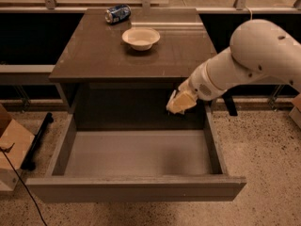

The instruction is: Place rxbar chocolate into top drawer

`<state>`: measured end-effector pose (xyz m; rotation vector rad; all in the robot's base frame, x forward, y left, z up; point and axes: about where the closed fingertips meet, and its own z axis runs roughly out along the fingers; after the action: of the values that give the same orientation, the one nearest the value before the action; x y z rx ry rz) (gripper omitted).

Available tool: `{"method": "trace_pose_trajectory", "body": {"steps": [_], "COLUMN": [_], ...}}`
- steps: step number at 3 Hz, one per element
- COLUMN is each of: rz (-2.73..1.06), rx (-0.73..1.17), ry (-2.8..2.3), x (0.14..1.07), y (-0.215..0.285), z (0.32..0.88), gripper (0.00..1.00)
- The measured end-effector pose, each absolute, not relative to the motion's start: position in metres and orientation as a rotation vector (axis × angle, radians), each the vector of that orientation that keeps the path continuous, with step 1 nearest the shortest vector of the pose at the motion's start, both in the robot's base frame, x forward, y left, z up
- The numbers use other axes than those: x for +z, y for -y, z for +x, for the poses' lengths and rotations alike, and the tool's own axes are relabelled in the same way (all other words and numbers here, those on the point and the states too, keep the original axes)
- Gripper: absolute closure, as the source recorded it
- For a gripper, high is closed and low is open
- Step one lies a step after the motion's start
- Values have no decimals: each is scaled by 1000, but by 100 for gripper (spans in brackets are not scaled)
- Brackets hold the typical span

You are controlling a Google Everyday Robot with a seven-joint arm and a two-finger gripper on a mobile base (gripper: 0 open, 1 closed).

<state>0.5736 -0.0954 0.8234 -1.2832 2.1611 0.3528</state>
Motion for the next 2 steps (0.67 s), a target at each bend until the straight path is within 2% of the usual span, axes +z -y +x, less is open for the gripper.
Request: {"method": "trace_pose_trajectory", "body": {"steps": [2], "rz": [-1153], "rx": [456], "ry": [-2315], "x": [726], "y": [119], "z": [521], "gripper": [100]}}
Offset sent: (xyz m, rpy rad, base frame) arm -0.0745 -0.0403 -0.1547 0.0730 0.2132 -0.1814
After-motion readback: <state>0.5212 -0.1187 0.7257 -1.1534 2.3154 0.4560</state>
